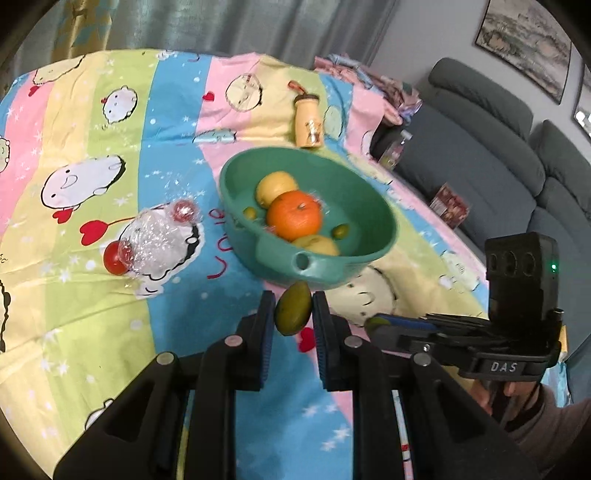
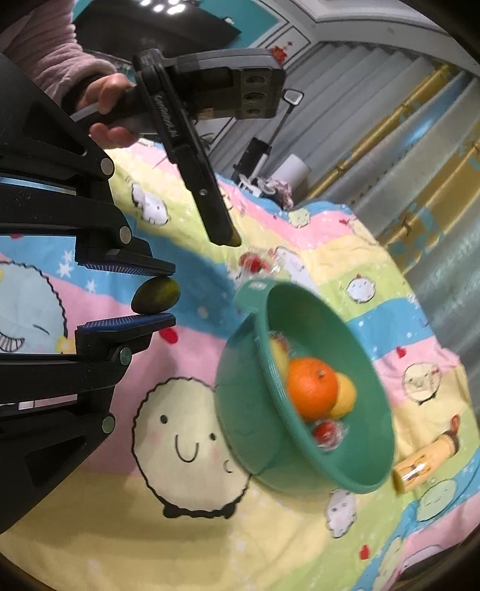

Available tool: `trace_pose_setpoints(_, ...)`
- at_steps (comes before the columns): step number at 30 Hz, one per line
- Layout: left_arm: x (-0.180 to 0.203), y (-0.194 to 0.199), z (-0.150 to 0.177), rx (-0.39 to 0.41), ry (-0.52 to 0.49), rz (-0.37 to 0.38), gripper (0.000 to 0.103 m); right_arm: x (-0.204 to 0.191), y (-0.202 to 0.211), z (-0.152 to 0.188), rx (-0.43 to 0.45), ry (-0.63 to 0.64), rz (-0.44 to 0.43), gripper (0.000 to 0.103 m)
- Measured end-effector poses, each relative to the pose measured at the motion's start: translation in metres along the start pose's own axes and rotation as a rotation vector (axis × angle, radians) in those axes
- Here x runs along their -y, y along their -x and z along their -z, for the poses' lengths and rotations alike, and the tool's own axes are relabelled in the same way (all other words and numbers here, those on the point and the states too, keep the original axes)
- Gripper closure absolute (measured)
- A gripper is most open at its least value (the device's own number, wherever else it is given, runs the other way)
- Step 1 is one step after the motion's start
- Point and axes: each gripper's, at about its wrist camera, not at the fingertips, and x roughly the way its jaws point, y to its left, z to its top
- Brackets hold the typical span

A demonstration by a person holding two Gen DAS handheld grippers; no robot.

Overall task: Organize fruits
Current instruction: 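Grasp another small green fruit with the right gripper while the left gripper grasps one, then carry both green fruits into the green bowl and open both grippers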

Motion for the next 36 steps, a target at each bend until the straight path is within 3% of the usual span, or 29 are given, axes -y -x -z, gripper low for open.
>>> trace_pose_setpoints(10, 0.022, 0.013, -0.025, 0.062, -0.04, 0.016, 0.083, 0.006, 0.034, -0.02, 0.13, 0.007, 0.013, 0.081)
trace_pose_setpoints(17, 0.025, -0.004, -0.044, 0.063, -0.045, 0.02, 0.083, 0.022, 0.04, -0.044, 0.196, -0.011, 0.029, 0.081)
trace_pose_setpoints(22, 0.025, -0.027, -0.059, 0.043, -0.031, 0.011, 0.083, 0.029, 0.025, -0.067, 0.198, -0.028, 0.034, 0.081)
trace_pose_setpoints(27, 0.024, -0.054, -0.069, -0.016, -0.058, -0.034, 0.083, 0.026, 0.006, -0.084, 0.174, 0.04, 0.153, 0.081)
trace_pose_setpoints(36, 0.029, -0.077, -0.065, -0.076, -0.155, -0.109, 0.083, 0.025, -0.013, -0.077, 0.12, 0.113, 0.225, 0.081)
